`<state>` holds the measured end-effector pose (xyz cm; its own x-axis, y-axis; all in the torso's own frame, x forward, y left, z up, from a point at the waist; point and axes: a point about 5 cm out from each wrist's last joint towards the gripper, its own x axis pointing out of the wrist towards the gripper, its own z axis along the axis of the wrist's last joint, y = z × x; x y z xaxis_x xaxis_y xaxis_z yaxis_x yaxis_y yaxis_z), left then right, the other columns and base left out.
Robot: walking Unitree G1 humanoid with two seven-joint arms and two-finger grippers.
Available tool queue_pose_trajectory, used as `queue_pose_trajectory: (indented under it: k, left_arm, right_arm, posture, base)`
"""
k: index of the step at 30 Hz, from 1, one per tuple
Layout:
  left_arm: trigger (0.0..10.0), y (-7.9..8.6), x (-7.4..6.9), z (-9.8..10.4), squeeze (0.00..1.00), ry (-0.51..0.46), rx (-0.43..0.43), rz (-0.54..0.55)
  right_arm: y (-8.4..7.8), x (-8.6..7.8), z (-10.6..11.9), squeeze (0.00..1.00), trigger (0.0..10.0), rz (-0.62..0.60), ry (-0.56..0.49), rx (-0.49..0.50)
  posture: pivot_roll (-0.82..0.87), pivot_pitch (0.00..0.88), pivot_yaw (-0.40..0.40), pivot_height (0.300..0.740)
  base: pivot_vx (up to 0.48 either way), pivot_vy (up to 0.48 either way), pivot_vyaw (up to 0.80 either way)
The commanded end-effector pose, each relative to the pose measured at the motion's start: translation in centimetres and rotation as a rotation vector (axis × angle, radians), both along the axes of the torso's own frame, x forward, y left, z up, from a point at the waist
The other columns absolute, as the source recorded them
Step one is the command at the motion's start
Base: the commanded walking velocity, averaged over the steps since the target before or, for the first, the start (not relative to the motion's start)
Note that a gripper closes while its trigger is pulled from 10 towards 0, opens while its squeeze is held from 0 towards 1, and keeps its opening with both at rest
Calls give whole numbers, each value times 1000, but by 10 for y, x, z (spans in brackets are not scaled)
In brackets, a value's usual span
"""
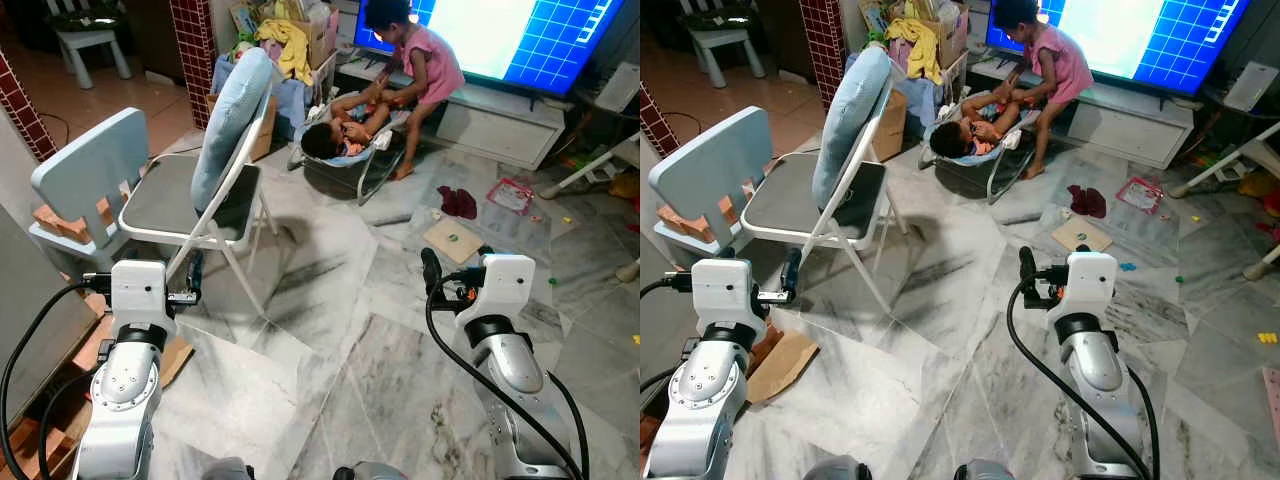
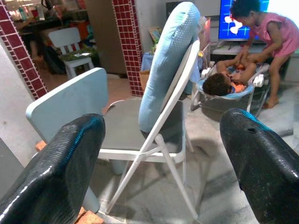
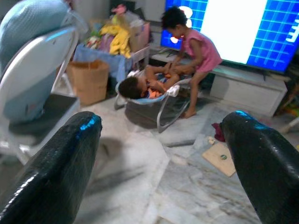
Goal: Restocking fridge
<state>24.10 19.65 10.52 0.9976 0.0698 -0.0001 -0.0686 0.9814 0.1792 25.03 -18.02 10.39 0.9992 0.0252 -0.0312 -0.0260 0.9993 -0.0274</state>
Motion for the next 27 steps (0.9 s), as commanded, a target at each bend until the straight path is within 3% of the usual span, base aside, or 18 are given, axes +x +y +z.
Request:
queue_pose_trajectory:
  k: [1,17,27]
  left_arm:
    - [10000,1,-1,1,0,1,13,11]
    - [10000,3,0,0,0,14,6,38]
    - [10000,4,4,-1,0,24,5,31]
  right_arm:
    - [6,0,3,0,10000,45,-14,-48]
    - [21,4,6,0,10000,124,-27,-4]
    - [23,4,4,0,10000,112,-21,35]
  posture:
    - [35,16,-48,740]
    - [41,17,-49,740]
    - [41,17,-44,740]
  base:
    - [0,0,800]
    - [0,0,800]
    - [0,474,756]
